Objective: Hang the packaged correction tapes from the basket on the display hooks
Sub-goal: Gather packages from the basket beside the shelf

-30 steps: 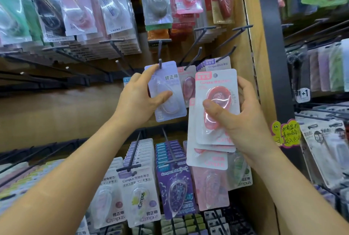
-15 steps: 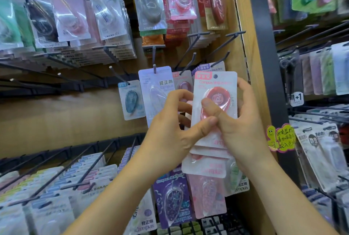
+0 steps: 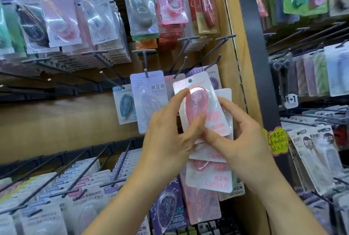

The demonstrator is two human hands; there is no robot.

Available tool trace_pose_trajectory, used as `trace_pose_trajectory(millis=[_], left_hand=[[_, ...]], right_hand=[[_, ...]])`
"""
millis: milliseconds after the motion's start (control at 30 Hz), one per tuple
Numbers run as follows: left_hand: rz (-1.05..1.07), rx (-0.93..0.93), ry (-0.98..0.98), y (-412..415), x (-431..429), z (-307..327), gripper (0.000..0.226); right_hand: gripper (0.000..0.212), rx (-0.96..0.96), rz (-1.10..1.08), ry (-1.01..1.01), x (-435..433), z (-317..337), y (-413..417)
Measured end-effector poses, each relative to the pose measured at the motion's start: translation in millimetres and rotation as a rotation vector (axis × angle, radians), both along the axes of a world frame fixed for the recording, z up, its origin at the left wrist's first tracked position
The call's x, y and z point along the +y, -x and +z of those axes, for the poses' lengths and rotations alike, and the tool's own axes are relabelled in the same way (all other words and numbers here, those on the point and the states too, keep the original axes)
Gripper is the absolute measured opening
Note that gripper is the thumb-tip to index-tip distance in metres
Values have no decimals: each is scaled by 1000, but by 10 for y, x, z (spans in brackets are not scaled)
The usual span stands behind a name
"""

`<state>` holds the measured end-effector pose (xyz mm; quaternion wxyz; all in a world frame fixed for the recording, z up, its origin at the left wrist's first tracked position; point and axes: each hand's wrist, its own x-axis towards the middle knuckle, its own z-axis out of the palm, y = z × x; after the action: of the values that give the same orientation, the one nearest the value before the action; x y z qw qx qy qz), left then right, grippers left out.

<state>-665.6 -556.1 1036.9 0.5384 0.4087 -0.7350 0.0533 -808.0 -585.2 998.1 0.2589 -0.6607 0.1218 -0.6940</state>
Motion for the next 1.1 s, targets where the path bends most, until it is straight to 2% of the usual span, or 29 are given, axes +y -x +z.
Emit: trace_pose_trajectory(millis=[67, 133, 200, 300, 400, 533, 633, 833, 967, 1100], left_hand=[[143, -91, 49, 4, -2, 36, 66], [133, -82, 71, 39, 26, 95, 62], [106, -69, 100, 83, 36, 153, 54], [135, -61, 169, 100, 22, 239, 55], [243, -129, 267, 105, -12, 326, 58], [550, -277, 453, 99, -152, 415, 56], [642, -322, 498, 113, -263, 444, 52], [726, -416, 488, 212, -190, 470, 49], [816, -450, 472, 247, -178, 446, 45], [862, -493, 254, 272, -317, 531, 43]], right_hand=[[52, 4, -148, 76, -26, -9, 16], [53, 18, -216, 132, -21, 2, 36], [59, 48, -223, 156, -6, 29, 60], [74, 95, -191, 132, -47, 66, 127], [84, 104, -218, 100, -118, 97, 182], [73, 77, -257, 48, -186, 149, 235], [74, 68, -232, 11, -235, 147, 281], [75, 105, -181, -20, -271, 152, 337], [96, 105, -139, -28, -287, 155, 389], [92, 112, -83, 31, -285, 185, 412]])
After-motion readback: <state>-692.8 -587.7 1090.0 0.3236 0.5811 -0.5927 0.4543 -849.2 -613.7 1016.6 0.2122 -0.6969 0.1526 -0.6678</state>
